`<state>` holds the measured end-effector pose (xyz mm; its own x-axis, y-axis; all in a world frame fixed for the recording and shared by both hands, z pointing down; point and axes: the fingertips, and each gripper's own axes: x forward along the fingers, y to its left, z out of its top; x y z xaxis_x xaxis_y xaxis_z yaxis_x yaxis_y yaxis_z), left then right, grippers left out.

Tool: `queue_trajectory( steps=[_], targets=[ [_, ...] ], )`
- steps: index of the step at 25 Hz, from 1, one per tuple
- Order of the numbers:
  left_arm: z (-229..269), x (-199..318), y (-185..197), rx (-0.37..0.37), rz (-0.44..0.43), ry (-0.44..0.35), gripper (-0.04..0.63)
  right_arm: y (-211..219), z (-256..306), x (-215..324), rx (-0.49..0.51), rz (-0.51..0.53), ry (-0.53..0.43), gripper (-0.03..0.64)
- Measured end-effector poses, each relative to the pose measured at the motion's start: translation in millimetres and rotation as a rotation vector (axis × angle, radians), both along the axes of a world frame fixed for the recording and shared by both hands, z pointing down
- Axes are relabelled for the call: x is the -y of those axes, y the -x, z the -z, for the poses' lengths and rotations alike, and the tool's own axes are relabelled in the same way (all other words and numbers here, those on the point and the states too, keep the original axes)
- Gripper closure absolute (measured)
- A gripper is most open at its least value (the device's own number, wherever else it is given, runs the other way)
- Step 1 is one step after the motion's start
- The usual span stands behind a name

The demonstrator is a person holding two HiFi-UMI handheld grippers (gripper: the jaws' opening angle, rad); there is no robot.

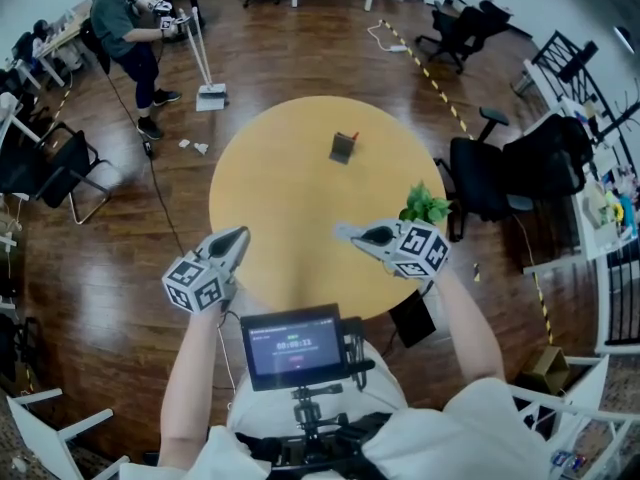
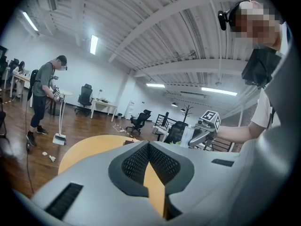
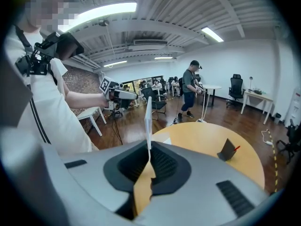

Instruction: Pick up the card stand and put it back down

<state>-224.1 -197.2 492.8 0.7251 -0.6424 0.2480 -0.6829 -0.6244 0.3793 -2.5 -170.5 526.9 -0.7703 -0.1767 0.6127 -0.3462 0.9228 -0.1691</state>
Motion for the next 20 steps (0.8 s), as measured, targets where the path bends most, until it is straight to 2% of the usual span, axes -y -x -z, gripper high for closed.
queue_trajectory(
  steps=[3,9,20],
  targets=[
    [-1.5,-1.5,2.4,0.005,0.012,0.002,0.598,1.9,0.4,-0.6,-0.002,-0.001,-0.006,0.588],
    [-13.4,-6.4,7.9,-0.045,0.051,0.051,0.599,-0.4,-8.9,-5.6,-0.006,0.000,0.002,0.588],
    [-51.5,-25.2,-0.1,0.061,0.048,0.115,0.599,-10.2,-63.6,-9.5,-0.051,-0.016,0.051,0.586]
  ],
)
